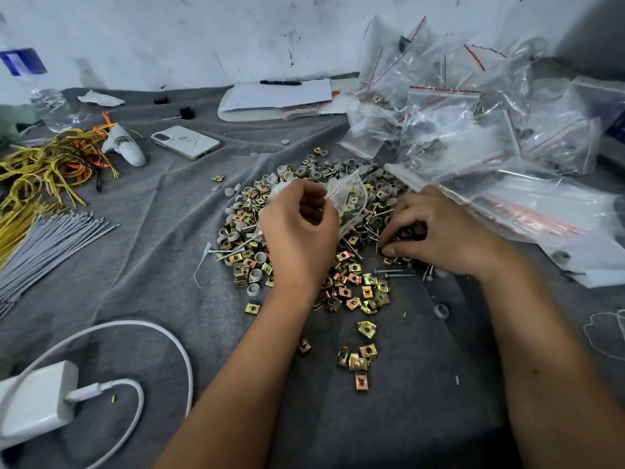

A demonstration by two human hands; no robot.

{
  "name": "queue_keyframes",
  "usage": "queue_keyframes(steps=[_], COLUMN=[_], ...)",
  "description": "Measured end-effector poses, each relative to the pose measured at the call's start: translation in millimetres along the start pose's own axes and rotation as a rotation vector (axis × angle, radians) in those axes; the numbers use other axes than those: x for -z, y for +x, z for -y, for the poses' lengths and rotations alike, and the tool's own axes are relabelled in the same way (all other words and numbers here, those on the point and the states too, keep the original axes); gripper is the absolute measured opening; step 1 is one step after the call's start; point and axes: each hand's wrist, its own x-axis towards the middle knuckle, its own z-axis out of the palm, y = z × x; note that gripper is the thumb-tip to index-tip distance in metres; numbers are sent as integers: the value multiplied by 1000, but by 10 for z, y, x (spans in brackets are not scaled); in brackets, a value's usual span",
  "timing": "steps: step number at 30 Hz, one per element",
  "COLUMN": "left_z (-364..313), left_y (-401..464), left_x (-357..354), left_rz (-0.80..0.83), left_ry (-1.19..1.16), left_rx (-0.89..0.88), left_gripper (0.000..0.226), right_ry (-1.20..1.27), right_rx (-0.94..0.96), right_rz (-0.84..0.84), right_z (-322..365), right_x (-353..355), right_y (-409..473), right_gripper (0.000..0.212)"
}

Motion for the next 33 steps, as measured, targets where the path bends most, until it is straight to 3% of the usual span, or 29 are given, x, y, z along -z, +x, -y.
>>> queue_keyframes(steps=[10, 18, 25, 28, 33], left_z=[3, -1, 6, 1, -23], left_y=[3, -11, -19, -33, -50], left_x=[1, -9, -34, -61, -64], left_rz=[2, 19, 107, 122, 98], left_ry=[-21, -22, 64, 94, 96], left_rx=[16, 12, -133, -188, -216], left_gripper=[10, 11, 8, 9, 8], right_ry=[-70, -112, 269, 166, 148], right_rx=[-139, -48, 157, 212, 135], right_rz=[5, -2, -430, -400, -379], right_z=[76, 104, 183, 231, 260], right_x=[5, -77, -76, -142, -223], right_y=[8, 35, 48, 61, 75], right_gripper=[16, 19, 14, 15, 20])
